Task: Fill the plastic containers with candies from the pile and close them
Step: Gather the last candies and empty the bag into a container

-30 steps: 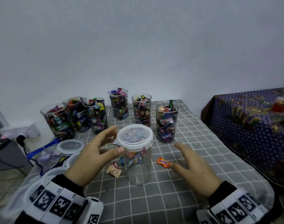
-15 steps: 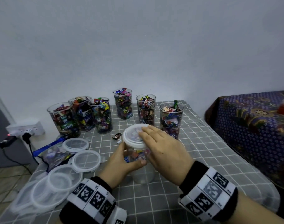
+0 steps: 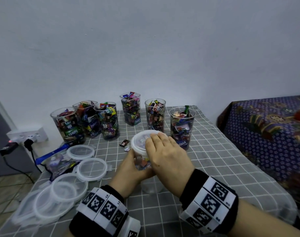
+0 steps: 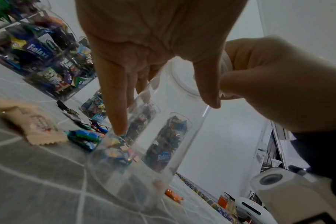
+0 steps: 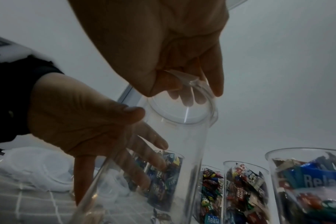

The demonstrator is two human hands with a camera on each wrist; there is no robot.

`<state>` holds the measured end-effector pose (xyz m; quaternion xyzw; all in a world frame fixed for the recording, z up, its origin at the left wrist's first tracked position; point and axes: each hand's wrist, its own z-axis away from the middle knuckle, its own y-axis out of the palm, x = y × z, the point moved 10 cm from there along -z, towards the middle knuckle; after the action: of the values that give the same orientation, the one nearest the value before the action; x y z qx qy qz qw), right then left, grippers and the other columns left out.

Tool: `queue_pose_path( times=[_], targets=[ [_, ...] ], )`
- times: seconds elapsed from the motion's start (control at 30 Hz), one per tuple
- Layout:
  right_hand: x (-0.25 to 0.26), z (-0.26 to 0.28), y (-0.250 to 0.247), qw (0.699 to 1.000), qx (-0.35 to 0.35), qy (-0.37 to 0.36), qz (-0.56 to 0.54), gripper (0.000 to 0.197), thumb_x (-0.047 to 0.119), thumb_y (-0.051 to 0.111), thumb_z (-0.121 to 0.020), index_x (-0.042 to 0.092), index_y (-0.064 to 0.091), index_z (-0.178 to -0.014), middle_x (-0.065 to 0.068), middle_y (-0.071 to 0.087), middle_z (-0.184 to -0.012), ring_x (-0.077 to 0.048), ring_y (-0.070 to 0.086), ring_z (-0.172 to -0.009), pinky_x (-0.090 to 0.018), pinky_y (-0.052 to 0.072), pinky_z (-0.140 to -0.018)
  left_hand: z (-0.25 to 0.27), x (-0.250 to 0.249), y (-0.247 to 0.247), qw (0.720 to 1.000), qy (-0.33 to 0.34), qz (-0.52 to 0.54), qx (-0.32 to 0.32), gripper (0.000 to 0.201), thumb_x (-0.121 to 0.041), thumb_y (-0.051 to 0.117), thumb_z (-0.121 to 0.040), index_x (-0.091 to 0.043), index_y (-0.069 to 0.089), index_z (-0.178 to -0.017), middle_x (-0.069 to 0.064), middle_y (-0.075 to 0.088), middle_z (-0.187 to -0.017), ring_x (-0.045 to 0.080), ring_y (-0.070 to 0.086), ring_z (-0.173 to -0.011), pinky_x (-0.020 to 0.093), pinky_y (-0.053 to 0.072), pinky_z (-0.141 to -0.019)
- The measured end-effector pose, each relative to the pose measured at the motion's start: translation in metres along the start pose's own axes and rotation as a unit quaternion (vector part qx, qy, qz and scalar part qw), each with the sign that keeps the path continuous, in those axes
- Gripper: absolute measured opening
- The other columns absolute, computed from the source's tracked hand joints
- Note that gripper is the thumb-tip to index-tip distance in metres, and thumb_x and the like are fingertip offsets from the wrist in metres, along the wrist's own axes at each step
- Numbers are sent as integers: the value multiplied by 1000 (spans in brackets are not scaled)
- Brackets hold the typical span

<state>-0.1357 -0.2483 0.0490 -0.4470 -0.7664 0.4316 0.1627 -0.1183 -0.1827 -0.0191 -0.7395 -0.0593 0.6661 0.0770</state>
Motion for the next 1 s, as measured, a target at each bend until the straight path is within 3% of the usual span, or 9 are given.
queue_pose_path(
  times=[0.27,0.37,0.5,0.7,0.8,0.9,1.0],
  targets=[
    [3,-3,2,1000,-1,2,17,46,10,26,-80,-1,69,-95,-24,69,-95,-39,68,-88,-45,58,-69,-1,5,-4,1000,-1,-6,3,62,2,74,-73,-36,44,-114,-19,62,-101,-18,59,-83,20,54,-72],
    [3,-5,4,1000,6,6,20,45,10,26,-81,-2,68,-95,-24,69,-95,-39,68,-88,-45,58,-68,-2,7,-5,1000,-6,-20,4,62,-11,79,-68,-34,45,-115,-16,63,-102,-13,59,-84,25,54,-76],
    [1,-7,3,1000,7,5,-6,44,11,27,-79,-1,68,-93,-22,69,-91,-37,68,-86,-42,58,-68,-2,5,-5,1000,-7,0,-3,51,3,74,-73,-23,46,-107,-16,60,-95,-20,58,-76,12,50,-61],
    [-3,-5,-2,999,29,-5,-24,53,16,24,-73,-4,68,-93,-23,70,-89,-36,69,-83,-40,58,-62,-2,6,-3,1000,-15,-11,10,64,-8,77,-71,-29,42,-121,-16,62,-106,-18,58,-84,17,50,-71],
    [-2,-6,4,999,41,27,-16,53,15,25,-75,-6,70,-92,-26,70,-90,-38,69,-83,-43,58,-62,0,4,-4,1000,-6,-5,1,61,-6,79,-70,-32,45,-114,-20,61,-103,-20,58,-84,19,52,-74],
    [1,-8,6,999,39,36,-8,51,13,26,-77,-6,71,-89,-26,70,-88,-38,69,-81,-43,58,-62,0,6,-7,1000,-7,-9,-9,56,-18,80,-64,-36,46,-104,-20,60,-101,-21,57,-83,21,52,-76],
    [2,-10,11,997,54,48,4,47,12,29,-78,-4,72,-88,-25,70,-88,-38,69,-81,-42,58,-62,0,6,-7,1000,-5,-25,-9,59,-15,77,-72,-34,44,-116,-20,60,-104,-21,57,-85,25,53,-81]
  ],
)
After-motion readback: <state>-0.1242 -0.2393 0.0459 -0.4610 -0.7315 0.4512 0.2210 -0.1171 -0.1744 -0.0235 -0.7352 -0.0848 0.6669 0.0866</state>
